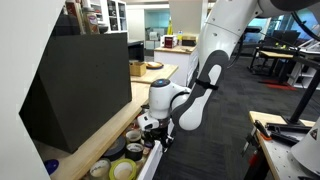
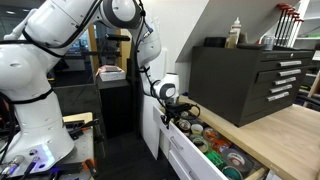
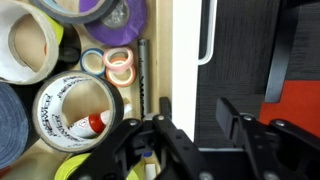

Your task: Close the drawer

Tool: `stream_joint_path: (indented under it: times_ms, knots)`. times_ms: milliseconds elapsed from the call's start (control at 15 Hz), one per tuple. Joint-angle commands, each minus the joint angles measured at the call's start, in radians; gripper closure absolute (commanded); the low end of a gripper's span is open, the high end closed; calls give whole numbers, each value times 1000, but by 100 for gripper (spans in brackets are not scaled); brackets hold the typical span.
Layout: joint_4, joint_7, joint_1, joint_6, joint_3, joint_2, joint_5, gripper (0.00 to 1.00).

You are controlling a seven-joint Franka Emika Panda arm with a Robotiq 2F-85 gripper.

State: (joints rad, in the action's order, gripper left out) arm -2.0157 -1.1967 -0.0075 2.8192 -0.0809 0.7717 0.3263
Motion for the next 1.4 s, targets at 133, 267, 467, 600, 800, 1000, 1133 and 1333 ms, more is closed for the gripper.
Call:
stream_joint_path:
  times_ms: [133, 267, 467, 600, 800, 1000, 1133, 1333]
  knots:
    - [6, 18, -3, 51, 11, 6, 24, 91]
    - [13, 13, -9, 48, 6, 11, 20, 95]
    - [43, 6, -9, 36, 6, 30, 19, 92]
    - [80, -1, -12, 13, 2, 55, 15, 92]
    - [149, -1, -1, -31, 9, 88, 17, 92]
    - [235, -5, 6, -81, 10, 123, 18, 92]
    - [286, -9, 7, -102, 9, 148, 17, 92]
    - [358, -16, 9, -126, 10, 187, 15, 92]
